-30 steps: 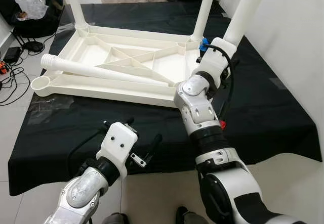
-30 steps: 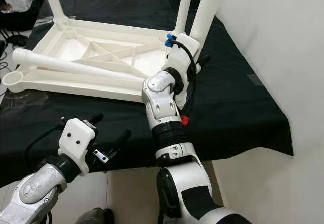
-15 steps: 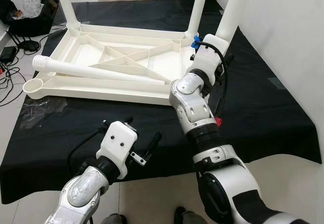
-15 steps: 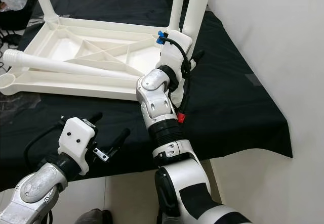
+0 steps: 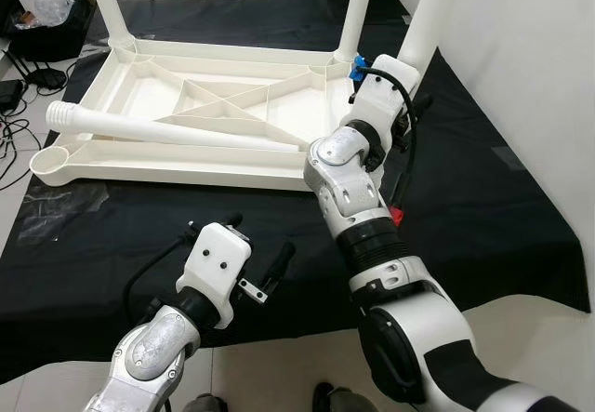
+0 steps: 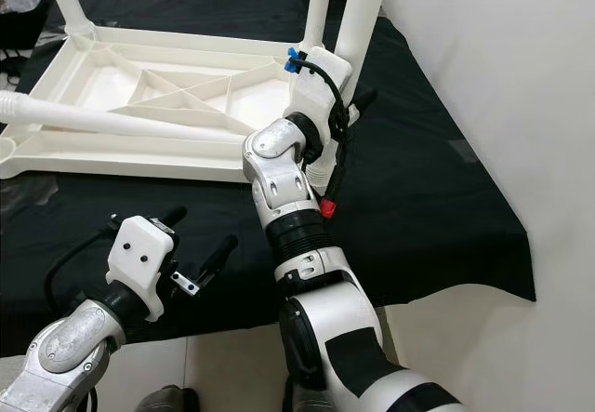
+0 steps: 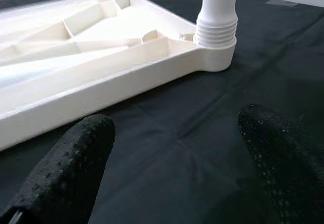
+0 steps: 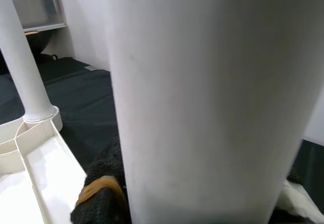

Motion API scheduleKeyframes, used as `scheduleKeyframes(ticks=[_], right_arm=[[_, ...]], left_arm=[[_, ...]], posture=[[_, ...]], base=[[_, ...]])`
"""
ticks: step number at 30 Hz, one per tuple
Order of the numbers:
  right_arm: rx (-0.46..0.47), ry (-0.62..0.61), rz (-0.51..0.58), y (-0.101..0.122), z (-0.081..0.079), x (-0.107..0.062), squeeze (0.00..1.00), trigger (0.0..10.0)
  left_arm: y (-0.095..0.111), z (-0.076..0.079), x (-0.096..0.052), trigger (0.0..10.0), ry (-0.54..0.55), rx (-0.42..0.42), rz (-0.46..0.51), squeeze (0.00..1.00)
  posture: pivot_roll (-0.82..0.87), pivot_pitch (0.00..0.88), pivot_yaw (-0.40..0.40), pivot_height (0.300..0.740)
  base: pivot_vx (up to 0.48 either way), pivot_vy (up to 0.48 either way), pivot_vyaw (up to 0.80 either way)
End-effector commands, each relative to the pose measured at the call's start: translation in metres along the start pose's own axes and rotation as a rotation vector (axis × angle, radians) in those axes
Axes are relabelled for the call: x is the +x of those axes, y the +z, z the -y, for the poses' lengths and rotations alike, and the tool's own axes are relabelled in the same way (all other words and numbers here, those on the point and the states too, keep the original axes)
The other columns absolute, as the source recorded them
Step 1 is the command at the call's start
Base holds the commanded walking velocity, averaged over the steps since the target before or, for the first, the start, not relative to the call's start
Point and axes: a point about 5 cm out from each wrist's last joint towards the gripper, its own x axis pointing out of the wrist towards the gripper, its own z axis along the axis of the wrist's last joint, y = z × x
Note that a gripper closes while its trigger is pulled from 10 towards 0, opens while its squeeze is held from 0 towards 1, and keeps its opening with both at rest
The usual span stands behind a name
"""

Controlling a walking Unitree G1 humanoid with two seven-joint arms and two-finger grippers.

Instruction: Building children table

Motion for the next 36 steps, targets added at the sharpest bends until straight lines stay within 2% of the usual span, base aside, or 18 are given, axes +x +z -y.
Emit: scheduleKeyframes(ticks=[1,3,4,7,20,27,28,29,30,31,35,36], right_arm=[[-0.102,0.010,-0.183,-0.043,-0.001,-0.020,0.00,10.0],[-0.109,0.000,-0.177,-0.041,0.000,-0.018,0.00,10.0],[-0.109,0.000,-0.177,-0.041,0.000,-0.018,0.00,10.0],[-0.109,-0.010,-0.167,-0.040,-0.001,-0.018,0.00,10.0],[-0.094,-0.008,-0.163,-0.038,-0.003,-0.019,0.00,10.0],[-0.091,-0.001,-0.162,-0.038,-0.004,-0.019,0.00,10.0],[-0.089,0.006,-0.161,-0.039,-0.004,-0.020,0.29,10.0],[-0.089,0.006,-0.161,-0.039,-0.004,-0.020,0.29,10.0],[-0.082,0.015,-0.160,-0.039,-0.005,-0.020,0.80,10.0],[-0.074,0.025,-0.154,-0.038,-0.005,-0.020,1.00,10.0],[-0.071,0.028,-0.154,-0.038,-0.006,-0.021,1.00,10.0],[-0.066,0.032,-0.158,-0.038,-0.007,-0.021,0.13,10.0]], left_arm=[[-0.008,-0.001,-0.003,10.0,0.018,-0.038,-0.048,0.00],[-0.013,-0.004,-0.003,10.0,0.050,-0.099,-0.077,0.00],[-0.013,-0.004,-0.003,10.0,0.050,-0.099,-0.077,0.00],[-0.016,0.000,-0.004,10.0,0.011,-0.171,-0.091,0.00],[-0.010,0.008,-0.005,10.0,-0.072,-0.169,-0.061,0.00],[-0.010,0.010,-0.005,10.0,-0.080,-0.168,-0.065,0.00],[-0.009,0.011,-0.005,10.0,-0.084,-0.160,-0.064,0.00],[-0.009,0.011,-0.005,10.0,-0.084,-0.160,-0.064,0.00],[-0.009,0.011,-0.005,10.0,-0.084,-0.160,-0.065,0.00],[-0.010,0.011,-0.005,10.0,-0.080,-0.156,-0.066,0.00],[-0.010,0.010,-0.005,10.0,-0.079,-0.152,-0.066,0.00],[-0.010,0.010,-0.005,10.0,-0.078,-0.151,-0.065,0.00]], posture=[[0.08,0.174,-0.072,0.740],[0.08,0.174,-0.072,0.740],[0.08,0.174,-0.072,0.740],[0.08,0.176,-0.074,0.740],[0.08,0.178,-0.072,0.740],[0.08,0.179,-0.070,0.740],[0.08,0.179,-0.070,0.740],[0.08,0.179,-0.070,0.740],[0.08,0.179,-0.070,0.740],[0.09,0.180,-0.070,0.740],[0.09,0.180,-0.070,0.740],[0.09,0.181,-0.070,0.740]], base=[[0.000,0.000,0.00],[0.000,0.000,0.00],[0.000,0.000,0.00],[0.000,0.000,0.00],[0.000,0.000,0.00],[0.000,0.000,0.00],[0.000,0.000,0.00],[0.000,0.000,0.00],[0.000,0.000,0.00],[0.000,0.000,0.00],[0.000,0.000,0.00],[0.000,0.000,0.00]])
